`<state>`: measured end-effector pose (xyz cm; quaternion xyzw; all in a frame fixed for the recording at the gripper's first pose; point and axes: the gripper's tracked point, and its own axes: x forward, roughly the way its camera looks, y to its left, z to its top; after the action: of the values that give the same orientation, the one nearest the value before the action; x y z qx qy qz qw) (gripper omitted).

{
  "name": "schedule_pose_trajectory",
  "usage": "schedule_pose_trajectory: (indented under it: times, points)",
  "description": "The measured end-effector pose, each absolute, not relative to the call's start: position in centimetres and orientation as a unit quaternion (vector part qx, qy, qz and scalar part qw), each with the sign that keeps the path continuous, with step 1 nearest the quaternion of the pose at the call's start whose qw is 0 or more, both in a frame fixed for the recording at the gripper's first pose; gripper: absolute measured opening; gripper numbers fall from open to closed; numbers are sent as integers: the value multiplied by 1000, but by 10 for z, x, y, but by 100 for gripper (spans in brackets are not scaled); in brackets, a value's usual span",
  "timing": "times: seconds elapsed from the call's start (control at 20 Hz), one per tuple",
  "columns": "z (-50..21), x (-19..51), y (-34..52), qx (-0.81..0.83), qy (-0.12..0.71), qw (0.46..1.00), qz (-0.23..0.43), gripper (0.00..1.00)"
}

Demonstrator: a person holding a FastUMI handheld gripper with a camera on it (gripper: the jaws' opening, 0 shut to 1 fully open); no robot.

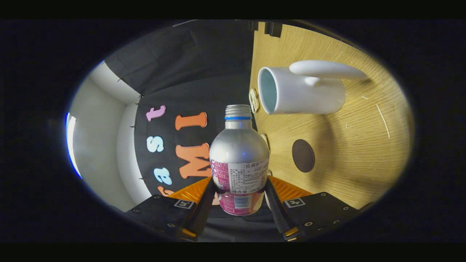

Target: Take the bottle from table, then pour the juice into the cup, finally place the bottle on the coaster

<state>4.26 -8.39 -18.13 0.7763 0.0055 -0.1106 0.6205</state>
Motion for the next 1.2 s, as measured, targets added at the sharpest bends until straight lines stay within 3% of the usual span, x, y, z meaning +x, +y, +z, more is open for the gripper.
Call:
schedule_pose_trajectory:
  times: [0.4, 1.2]
  points:
    - [-175, 45, -92, 808, -8, 577, -115, 74]
    - [-172, 42, -101, 815, -18, 569, -109, 74]
